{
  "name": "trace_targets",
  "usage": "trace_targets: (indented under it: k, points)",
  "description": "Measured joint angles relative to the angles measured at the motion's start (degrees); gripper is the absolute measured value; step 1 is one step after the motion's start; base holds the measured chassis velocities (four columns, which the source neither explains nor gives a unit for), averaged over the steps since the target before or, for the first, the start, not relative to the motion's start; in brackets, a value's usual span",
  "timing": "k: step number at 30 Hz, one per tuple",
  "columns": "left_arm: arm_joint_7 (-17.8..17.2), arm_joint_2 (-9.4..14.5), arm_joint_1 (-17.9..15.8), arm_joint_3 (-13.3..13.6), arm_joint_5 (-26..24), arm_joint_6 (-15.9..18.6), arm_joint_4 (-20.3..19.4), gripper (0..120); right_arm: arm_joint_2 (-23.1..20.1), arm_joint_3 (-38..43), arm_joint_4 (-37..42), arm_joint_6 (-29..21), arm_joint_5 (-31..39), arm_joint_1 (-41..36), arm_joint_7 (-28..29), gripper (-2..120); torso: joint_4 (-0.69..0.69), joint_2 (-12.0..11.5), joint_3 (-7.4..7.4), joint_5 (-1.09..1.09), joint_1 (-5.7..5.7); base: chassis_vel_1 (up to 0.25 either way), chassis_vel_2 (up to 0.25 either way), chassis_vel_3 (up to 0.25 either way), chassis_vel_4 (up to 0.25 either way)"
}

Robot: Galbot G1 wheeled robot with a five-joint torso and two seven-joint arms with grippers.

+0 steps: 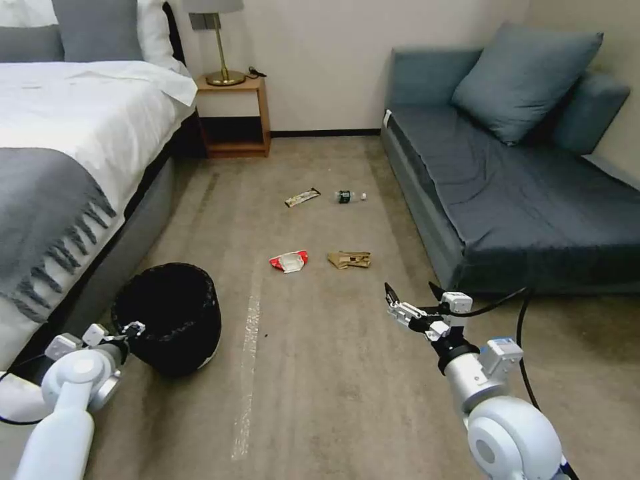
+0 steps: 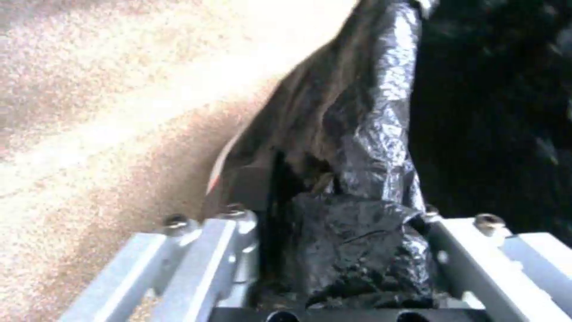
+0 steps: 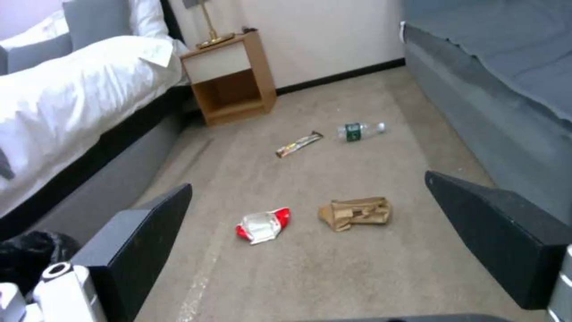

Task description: Pick up the trash bin, then pick up the garbage on the floor and place it into the trash bin.

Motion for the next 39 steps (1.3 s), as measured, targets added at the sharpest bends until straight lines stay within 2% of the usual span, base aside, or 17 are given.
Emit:
trace_targets:
  k: [2,5,6,7,9,11,12,16,20,21,24,25,26,30,39]
  points:
    - [0.2,-0.2,0.3,-0.2,0.0,-0.1,-0.1,25,-0.1,0.0,-0.1,0.0,0.2,0.1,0.0,100,0.00,0.0,0.00,0.01,0.00,0.000,0.000,0.000,0.000]
    - [1.1,-0.9,1.1,-0.8,1.0,-1.5,-0.3,11,-0.6,-0.2,-0.4,0.0,1.0,0.5,0.0,100,0.03,0.0,0.00,0.03,0.00,0.000,0.000,0.000,0.000]
    - [1.1,-0.9,1.1,-0.8,1.0,-1.5,-0.3,11,-0.6,-0.2,-0.4,0.0,1.0,0.5,0.0,100,0.03,0.0,0.00,0.03,0.00,0.000,0.000,0.000,0.000]
    - [1.6,-1.2,1.4,-0.8,1.8,-2.3,-0.5,5,-0.8,-0.2,-0.5,-0.1,1.2,0.6,0.0,100,0.02,0.0,0.00,-0.01,0.00,0.000,0.000,0.000,0.000]
    - [2.3,-1.4,1.9,-1.2,3.4,-3.7,-1.4,3,-1.1,-0.3,-0.5,-0.3,1.5,0.9,0.0,100,-0.01,0.0,0.01,-0.05,0.00,0.000,0.000,0.000,0.000]
    - [2.5,-1.4,2.0,-1.6,4.0,-4.3,-1.9,3,-1.2,-0.4,-0.5,-0.4,1.6,1.0,0.0,100,0.00,0.0,0.00,0.00,0.00,0.000,0.000,0.000,0.000]
    - [2.9,-1.4,2.3,-2.1,5.2,-5.0,-2.9,3,-1.3,-0.5,-0.5,-0.8,1.9,1.1,0.0,100,0.00,0.0,0.00,0.05,0.00,0.000,0.000,0.000,0.000]
    - [3.2,-1.3,3.2,-3.2,8.8,-6.6,-5.8,3,-1.5,-0.6,-0.5,-1.9,2.8,1.5,0.1,100,0.01,0.0,0.00,0.00,0.00,0.000,0.000,0.000,0.000]
    - [4.5,-0.8,5.6,-4.6,19.7,-8.3,-11.4,3,-1.6,-0.9,-0.1,-2.9,4.4,2.0,0.1,100,0.02,0.0,0.00,0.03,0.00,0.000,0.000,0.000,0.000]
    - [4.5,-0.8,5.6,-4.6,19.7,-8.3,-11.4,3,-1.6,-0.9,-0.1,-2.9,4.4,2.0,0.1,100,0.02,0.0,0.00,0.03,0.00,0.000,0.000,0.000,0.000]
    - [6.1,-0.9,7.9,-5.4,31.0,-10.1,-14.6,3,-1.5,-1.2,0.0,-3.0,4.8,2.3,0.0,100,0.02,0.0,0.00,0.02,0.00,0.000,0.000,0.000,0.000]
    - [6.3,-1.1,8.4,-5.8,33.4,-10.6,-15.2,3,-1.4,-1.3,0.0,-3.0,4.8,2.4,0.0,100,0.02,0.0,0.00,0.03,0.00,0.000,0.000,0.000,0.000]
    - [6.3,-1.1,8.4,-5.8,33.4,-10.6,-15.2,3,-1.4,-1.3,0.0,-3.0,4.8,2.4,0.0,100,0.02,0.0,0.00,0.03,0.00,0.000,0.000,0.000,0.000]
    - [6.3,-2.0,9.9,-6.6,39.3,-12.2,-15.7,3,-1.3,-1.4,0.3,-2.6,4.8,2.3,0.1,100,0.02,0.0,0.00,0.01,0.00,0.000,0.000,0.000,0.000]
    - [6.3,-3.7,11.1,-6.9,43.8,-13.8,-15.6,3,-1.2,-1.1,0.7,-2.2,4.9,1.5,-0.8,100,0.02,0.0,0.00,0.02,0.00,0.000,0.000,0.000,0.000]
